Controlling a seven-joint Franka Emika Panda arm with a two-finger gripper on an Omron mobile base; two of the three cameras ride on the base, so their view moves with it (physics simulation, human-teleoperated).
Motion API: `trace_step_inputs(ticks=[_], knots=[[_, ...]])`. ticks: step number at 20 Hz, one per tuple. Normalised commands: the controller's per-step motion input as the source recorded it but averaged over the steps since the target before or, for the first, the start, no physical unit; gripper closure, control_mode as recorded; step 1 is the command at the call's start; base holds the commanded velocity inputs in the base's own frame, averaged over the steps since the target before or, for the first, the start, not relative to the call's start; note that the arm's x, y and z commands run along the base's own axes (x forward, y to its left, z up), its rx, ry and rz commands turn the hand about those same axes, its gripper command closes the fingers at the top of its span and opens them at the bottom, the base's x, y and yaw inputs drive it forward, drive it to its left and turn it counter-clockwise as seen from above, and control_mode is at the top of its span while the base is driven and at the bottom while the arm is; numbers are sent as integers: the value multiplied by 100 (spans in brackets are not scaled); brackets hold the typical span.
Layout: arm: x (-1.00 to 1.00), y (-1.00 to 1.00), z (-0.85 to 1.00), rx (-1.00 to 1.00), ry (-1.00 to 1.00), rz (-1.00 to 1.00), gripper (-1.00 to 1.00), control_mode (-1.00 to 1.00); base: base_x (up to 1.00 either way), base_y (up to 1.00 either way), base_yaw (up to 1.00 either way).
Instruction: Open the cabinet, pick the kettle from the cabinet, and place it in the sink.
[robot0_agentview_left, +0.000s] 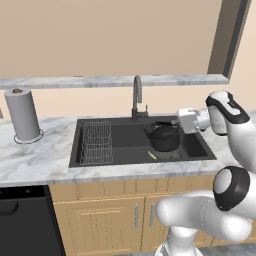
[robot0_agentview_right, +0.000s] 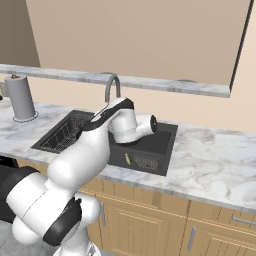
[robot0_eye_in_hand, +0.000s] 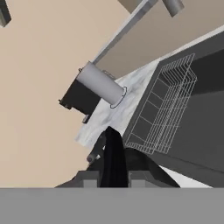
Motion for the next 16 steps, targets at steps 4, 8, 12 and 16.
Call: trace_step_inputs(ticks=[4,8,12,16], knots=[[35,8,-15,-4,-4,0,100,-100,0,0,0],[28,14,-17,-11,-3,0,100,-100,0,0,0],[25,11,-19,-13,0,0,100,-100,0,0,0],[28,11,-20,-11,0,0,100,-100,0,0,0]])
